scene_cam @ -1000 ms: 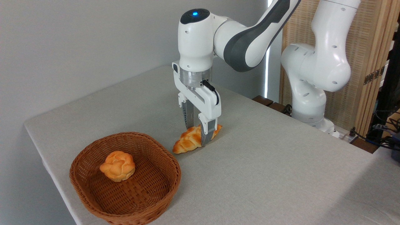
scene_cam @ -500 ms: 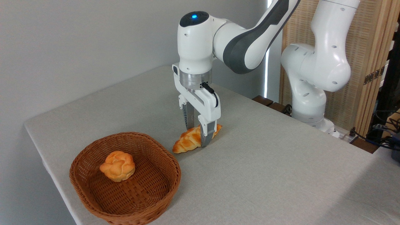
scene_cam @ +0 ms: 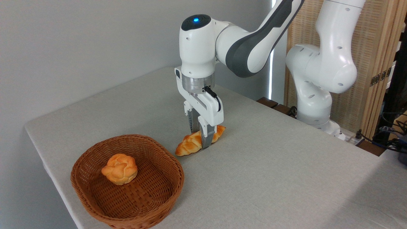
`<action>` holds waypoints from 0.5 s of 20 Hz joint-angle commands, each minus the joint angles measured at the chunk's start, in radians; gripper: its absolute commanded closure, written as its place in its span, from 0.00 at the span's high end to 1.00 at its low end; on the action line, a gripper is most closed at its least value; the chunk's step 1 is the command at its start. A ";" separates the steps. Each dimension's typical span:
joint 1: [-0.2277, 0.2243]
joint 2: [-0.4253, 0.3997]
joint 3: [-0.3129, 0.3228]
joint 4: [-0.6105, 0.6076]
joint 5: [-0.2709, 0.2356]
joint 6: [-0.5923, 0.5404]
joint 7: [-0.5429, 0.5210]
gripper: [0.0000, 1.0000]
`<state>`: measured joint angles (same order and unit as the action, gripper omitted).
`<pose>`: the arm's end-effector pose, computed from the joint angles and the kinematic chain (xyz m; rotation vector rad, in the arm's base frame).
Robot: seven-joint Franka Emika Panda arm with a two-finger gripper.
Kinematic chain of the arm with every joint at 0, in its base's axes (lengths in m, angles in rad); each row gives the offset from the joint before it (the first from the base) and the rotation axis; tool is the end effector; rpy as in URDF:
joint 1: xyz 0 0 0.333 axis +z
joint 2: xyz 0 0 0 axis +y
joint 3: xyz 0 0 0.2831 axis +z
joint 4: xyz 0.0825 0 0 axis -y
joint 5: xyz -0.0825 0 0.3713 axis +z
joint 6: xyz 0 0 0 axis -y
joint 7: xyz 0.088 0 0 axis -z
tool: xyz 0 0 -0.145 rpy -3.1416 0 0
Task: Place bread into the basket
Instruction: 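Close the gripper fingers around the middle of the braided roll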
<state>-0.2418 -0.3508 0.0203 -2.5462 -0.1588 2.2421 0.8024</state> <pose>0.4122 -0.1029 0.3369 2.7039 -1.3547 0.1248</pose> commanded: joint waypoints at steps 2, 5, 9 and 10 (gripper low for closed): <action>-0.007 0.010 0.007 0.000 0.002 0.013 0.021 0.42; -0.027 0.007 0.006 0.004 0.001 0.007 0.014 0.42; -0.030 0.007 0.015 0.173 -0.002 -0.163 0.006 0.42; -0.028 0.009 0.021 0.242 -0.007 -0.233 0.009 0.42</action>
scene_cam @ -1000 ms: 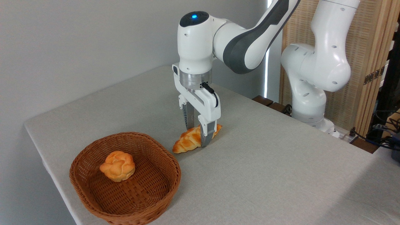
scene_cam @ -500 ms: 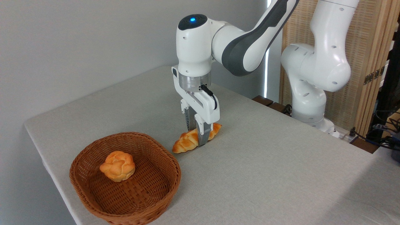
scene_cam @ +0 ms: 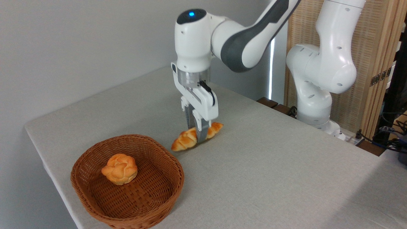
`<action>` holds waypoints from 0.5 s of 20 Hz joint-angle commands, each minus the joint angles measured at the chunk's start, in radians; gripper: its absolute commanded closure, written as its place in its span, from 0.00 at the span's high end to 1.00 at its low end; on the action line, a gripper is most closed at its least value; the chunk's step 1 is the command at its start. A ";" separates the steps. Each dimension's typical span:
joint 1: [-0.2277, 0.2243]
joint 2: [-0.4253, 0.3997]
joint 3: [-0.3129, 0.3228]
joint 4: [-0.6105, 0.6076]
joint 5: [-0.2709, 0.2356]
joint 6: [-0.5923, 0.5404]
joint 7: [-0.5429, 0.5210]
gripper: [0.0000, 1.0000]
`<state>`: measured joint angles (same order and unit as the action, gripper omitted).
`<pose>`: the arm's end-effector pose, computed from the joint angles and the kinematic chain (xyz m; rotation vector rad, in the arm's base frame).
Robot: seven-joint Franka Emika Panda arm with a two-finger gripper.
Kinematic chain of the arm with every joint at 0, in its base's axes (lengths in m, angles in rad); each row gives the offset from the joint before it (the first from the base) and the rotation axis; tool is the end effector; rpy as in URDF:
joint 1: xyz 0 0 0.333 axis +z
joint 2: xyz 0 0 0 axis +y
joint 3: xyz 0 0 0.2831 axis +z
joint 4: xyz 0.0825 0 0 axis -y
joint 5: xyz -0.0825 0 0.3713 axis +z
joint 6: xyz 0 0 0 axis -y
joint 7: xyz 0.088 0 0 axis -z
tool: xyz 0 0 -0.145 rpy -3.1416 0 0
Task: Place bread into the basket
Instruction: 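Lift the braided roll and carry it over the wicker basket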
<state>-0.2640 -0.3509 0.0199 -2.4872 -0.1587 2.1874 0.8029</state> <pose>0.4181 -0.1155 0.3584 2.6787 -1.3936 0.1313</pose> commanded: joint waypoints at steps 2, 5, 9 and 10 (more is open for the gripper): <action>-0.008 0.015 0.076 0.293 -0.013 -0.276 0.013 0.42; -0.009 0.015 0.126 0.352 -0.060 -0.290 0.022 0.42; -0.011 0.101 0.134 0.467 -0.085 -0.287 0.018 0.42; -0.015 0.124 0.134 0.490 -0.094 -0.276 0.019 0.42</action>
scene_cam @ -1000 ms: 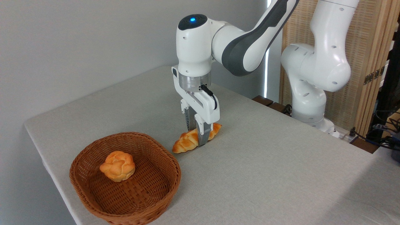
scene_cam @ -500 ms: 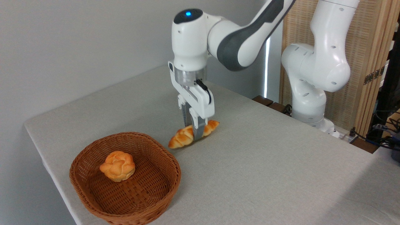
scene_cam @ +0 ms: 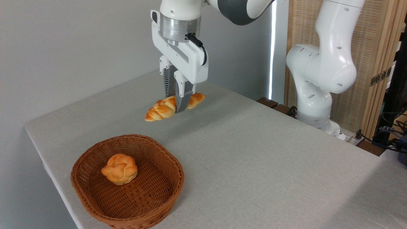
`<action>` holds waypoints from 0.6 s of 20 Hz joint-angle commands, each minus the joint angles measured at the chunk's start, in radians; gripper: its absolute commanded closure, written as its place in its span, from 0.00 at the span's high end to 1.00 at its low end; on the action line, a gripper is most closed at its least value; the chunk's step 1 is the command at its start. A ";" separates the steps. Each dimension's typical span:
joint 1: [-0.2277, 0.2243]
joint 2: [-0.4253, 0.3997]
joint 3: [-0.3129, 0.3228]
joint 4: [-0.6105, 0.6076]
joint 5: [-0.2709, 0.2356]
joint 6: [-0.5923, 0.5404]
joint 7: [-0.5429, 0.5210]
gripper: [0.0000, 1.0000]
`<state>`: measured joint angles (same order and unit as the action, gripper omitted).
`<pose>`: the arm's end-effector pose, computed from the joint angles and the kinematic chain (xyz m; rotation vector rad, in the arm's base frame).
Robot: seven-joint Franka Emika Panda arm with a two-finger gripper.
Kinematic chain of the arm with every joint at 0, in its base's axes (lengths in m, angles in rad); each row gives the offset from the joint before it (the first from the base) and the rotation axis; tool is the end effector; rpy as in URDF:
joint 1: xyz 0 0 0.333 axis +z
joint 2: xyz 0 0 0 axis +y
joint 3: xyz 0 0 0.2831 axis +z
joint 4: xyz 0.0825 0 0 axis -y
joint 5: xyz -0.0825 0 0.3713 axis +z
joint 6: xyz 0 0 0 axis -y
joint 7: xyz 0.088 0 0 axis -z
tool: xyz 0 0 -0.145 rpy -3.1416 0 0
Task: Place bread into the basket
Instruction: 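Lift the braided roll and carry it over the wicker basket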
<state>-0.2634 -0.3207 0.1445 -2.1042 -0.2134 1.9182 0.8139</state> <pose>0.4714 -0.0749 0.4998 2.6563 -1.2462 0.3051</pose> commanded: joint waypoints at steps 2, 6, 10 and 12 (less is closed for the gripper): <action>-0.042 0.159 0.007 0.163 -0.040 0.033 0.002 0.42; -0.053 0.288 -0.002 0.251 -0.052 0.146 -0.007 0.43; -0.053 0.397 -0.019 0.325 -0.055 0.225 -0.007 0.44; -0.053 0.420 -0.019 0.323 -0.046 0.306 0.010 0.48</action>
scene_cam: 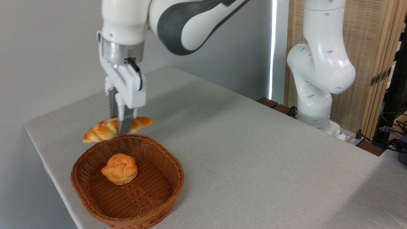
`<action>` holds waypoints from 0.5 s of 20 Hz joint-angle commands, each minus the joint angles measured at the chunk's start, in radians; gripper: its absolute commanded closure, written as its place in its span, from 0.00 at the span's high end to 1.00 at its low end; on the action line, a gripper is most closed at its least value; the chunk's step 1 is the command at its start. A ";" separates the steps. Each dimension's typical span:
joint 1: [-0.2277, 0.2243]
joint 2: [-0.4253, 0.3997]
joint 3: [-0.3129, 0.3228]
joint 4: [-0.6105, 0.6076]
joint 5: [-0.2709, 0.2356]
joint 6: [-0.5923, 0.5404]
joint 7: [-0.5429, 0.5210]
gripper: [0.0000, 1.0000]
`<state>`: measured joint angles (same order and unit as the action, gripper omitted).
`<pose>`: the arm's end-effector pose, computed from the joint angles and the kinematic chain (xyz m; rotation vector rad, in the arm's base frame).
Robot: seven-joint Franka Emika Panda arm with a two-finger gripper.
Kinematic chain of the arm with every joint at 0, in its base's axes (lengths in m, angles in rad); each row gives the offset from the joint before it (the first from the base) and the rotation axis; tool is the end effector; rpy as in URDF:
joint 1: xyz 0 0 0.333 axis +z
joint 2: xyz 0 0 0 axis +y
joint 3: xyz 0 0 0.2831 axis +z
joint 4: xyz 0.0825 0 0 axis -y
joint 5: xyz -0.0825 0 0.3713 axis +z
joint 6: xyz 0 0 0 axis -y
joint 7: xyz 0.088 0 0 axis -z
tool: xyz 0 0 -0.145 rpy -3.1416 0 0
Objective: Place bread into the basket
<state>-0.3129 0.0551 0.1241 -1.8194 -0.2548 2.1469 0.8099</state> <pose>0.5870 -0.1321 0.4652 2.6819 -1.2788 0.4910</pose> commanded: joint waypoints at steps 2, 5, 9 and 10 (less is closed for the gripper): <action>-0.003 0.063 0.000 0.038 0.002 0.126 0.020 0.49; -0.003 0.063 0.002 0.038 0.003 0.128 0.046 0.58; -0.003 0.065 0.002 0.037 0.008 0.126 0.060 0.65; -0.002 0.063 0.002 0.037 0.008 0.126 0.060 0.70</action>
<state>-0.3146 0.1214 0.1227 -1.7894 -0.2533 2.2659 0.8566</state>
